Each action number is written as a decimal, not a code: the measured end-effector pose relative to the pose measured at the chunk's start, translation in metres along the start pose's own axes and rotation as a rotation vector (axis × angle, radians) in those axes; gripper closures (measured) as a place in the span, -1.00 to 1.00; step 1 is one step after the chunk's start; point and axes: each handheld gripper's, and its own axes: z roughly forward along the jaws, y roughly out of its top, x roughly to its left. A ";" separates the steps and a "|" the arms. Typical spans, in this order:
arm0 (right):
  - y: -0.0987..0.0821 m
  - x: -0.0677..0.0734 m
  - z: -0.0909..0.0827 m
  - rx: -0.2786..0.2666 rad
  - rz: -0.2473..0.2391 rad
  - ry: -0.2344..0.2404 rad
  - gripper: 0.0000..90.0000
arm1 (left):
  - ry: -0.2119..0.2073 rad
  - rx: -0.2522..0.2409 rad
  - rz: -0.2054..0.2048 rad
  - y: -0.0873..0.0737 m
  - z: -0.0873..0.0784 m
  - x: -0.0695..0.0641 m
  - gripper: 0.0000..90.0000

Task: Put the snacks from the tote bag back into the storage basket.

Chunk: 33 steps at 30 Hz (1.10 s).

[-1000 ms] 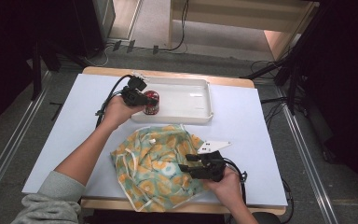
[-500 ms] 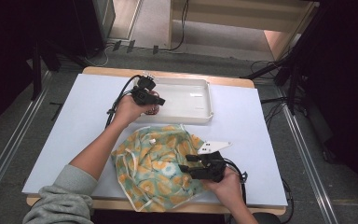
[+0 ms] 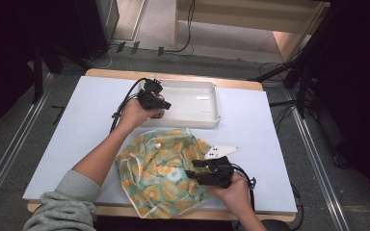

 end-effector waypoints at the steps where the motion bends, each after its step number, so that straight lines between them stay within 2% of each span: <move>1: 0.000 0.000 0.000 0.000 -0.001 0.000 0.14 | 0.002 0.001 0.003 0.000 0.001 0.000 1.00; 33: 0.000 0.001 0.001 0.006 0.001 -0.005 0.14 | 0.018 -0.020 -0.019 -0.019 -0.016 0.014 0.98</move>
